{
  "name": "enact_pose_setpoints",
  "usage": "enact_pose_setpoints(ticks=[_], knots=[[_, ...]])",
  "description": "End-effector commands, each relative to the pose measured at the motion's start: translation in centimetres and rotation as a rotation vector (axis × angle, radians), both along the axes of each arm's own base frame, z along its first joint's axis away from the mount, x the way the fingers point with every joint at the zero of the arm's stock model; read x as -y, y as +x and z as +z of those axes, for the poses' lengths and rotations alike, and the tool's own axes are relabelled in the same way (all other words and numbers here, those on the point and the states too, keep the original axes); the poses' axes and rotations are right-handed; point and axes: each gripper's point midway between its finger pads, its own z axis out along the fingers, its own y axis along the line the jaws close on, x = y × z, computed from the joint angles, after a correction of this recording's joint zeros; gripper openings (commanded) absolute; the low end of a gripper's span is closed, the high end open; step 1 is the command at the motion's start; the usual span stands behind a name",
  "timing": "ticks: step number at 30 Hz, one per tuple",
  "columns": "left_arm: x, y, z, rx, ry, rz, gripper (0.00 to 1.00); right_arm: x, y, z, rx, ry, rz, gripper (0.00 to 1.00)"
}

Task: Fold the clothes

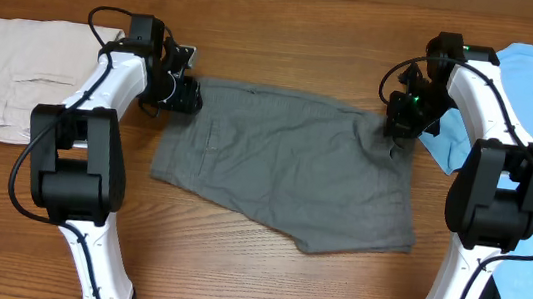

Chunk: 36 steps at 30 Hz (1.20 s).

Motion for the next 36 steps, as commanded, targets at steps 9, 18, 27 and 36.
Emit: enact_pose_setpoints(ticks=[9, 18, 27, 36], knots=[[-2.4, 0.6, 0.7, 0.015, 0.120, 0.013, 0.62, -0.1, 0.7, 0.3, 0.017, 0.001, -0.001, 0.05], [-3.5, 1.1, 0.6, 0.033, 0.183, 0.028, 0.70, -0.1, 0.7, 0.3, 0.017, 0.001, -0.001, 0.05], [-3.4, 3.1, 1.3, 0.123, 0.179, 0.021, 0.84, -0.1, 0.7, 0.3, 0.020, 0.001, -0.001, 0.06], [-1.9, 3.0, 0.8, 0.119, 0.095, -0.006, 0.79, -0.1, 0.7, 0.1, 0.021, 0.001, -0.001, 0.08]])
